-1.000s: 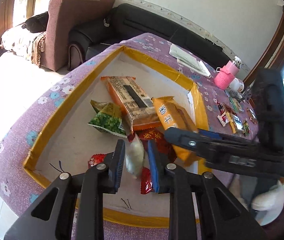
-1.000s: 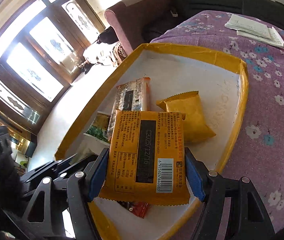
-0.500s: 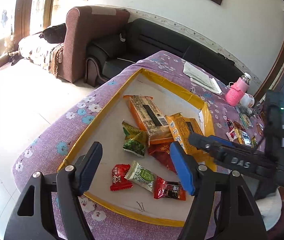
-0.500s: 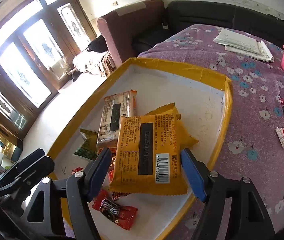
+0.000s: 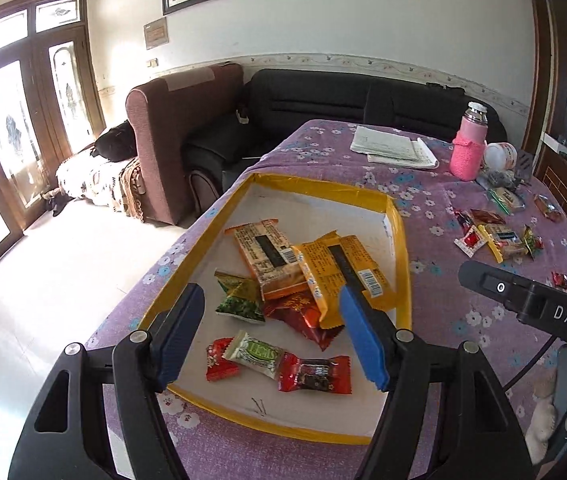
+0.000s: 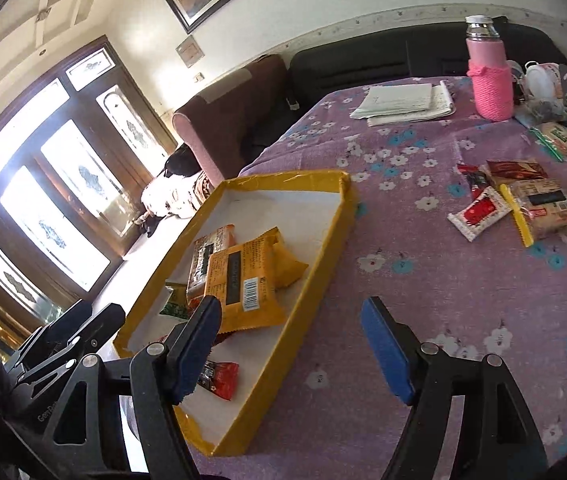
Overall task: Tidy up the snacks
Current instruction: 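Open both tools over the tray and move them back over the snacks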
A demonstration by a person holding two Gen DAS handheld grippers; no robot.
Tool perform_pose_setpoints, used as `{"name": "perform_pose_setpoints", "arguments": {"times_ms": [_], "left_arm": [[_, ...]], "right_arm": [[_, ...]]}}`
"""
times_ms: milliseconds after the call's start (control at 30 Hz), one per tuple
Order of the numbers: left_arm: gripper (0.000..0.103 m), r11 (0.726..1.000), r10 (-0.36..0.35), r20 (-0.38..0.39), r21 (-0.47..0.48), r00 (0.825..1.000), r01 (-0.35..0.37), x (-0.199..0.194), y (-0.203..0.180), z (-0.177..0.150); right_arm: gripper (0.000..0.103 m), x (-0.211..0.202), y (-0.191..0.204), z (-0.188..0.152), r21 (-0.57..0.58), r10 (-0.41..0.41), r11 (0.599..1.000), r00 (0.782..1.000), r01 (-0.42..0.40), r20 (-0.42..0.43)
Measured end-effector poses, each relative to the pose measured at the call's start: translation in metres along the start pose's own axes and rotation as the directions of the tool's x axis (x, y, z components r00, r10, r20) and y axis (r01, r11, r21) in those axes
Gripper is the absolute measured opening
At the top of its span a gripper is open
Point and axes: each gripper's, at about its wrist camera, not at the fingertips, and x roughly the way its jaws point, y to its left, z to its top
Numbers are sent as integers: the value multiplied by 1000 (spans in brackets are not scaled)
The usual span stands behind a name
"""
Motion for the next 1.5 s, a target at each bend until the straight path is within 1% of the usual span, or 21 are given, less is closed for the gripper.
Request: {"name": "perform_pose_setpoints", "arguments": {"times_ms": [233,600,900,1300,1367,1400,1500], "left_arm": [[70,998,-26,-14,57,1000,26,-11,-30,0],[70,990,-54,-28,127,998,57,-18,-65,-1],[70,983,-70,-42,166,997,76,-16,-85,-2],[70,977,-92,-77,188,993,105,-5,-99,-4],[70,974,-113,-90,185,990,128,-2,-100,-4],[70,972,-137,-103,175,985,154,-1,-99,-3],[70,963,-231,-135,107,963,246,3,-92,2]], "right_arm": [[77,-33,-33,-5,47,-18,999,998,15,59],[77,-61,-78,-13,135,-45,990,994,32,98],[77,-74,-109,-16,199,-79,978,990,55,115],[78,-81,-138,-15,253,-131,963,984,98,119],[78,-82,-146,-14,264,-149,958,982,114,119],[78,-84,-150,-13,268,-157,956,981,121,118],[78,-90,-164,-7,278,-201,947,973,162,118]]}}
